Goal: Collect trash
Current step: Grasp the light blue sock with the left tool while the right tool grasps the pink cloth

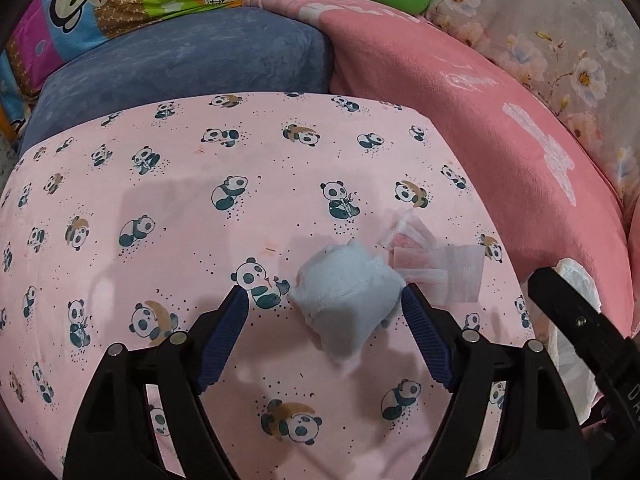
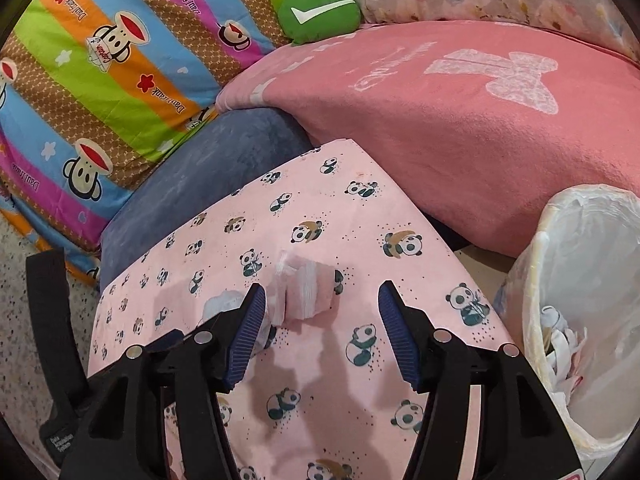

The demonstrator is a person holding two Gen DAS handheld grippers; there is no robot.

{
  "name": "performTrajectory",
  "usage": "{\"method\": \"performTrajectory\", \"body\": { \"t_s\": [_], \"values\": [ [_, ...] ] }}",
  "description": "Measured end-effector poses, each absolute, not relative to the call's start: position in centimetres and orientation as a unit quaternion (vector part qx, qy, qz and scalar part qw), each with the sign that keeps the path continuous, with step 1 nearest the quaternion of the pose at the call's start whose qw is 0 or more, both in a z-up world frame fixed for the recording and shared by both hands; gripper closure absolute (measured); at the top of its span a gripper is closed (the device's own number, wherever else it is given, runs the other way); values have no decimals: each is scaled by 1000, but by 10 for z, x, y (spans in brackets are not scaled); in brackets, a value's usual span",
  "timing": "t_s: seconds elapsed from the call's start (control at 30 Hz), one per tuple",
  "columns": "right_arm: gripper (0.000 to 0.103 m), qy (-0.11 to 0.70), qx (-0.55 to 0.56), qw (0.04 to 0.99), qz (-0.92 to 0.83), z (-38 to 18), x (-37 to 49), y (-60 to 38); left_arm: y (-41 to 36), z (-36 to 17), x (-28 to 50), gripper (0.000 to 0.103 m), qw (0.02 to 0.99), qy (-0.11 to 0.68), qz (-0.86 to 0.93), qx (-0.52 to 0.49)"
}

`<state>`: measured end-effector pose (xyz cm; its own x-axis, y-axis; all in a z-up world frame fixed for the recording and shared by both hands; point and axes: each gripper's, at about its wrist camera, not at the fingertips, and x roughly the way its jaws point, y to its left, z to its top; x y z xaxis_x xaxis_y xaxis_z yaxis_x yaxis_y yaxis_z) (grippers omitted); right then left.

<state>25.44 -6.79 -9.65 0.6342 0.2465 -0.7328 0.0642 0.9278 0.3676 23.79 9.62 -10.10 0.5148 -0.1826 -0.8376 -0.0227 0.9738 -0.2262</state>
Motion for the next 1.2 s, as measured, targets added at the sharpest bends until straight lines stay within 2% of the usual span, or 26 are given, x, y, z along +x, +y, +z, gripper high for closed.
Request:
{"method": "performTrajectory", "body": {
  "t_s": [0.13, 0.23, 0.3, 0.47, 0.63, 1.2],
  "values": [
    [43, 438, 186, 877, 60, -104, 272, -64, 102, -105, 240, 29, 860, 491, -60, -126],
    [47, 446, 193, 871, 71, -112, 280, -62, 106, -107, 239, 41, 854, 495, -76, -139],
    [56, 458, 197, 864, 77, -120, 286, -61, 111, -111, 238, 45, 848, 499, -88, -153],
    [90, 469, 193, 858, 84, -128, 283, -58, 116, -113, 237, 58, 842, 496, -103, -184],
    [92, 465, 195, 858, 99, -124, 264, -54, 114, -109, 233, 70, 844, 493, -104, -184],
    [92, 453, 202, 863, 95, -105, 149, -61, 104, -89, 159, 72, 856, 488, -91, -147]
  ]
}}
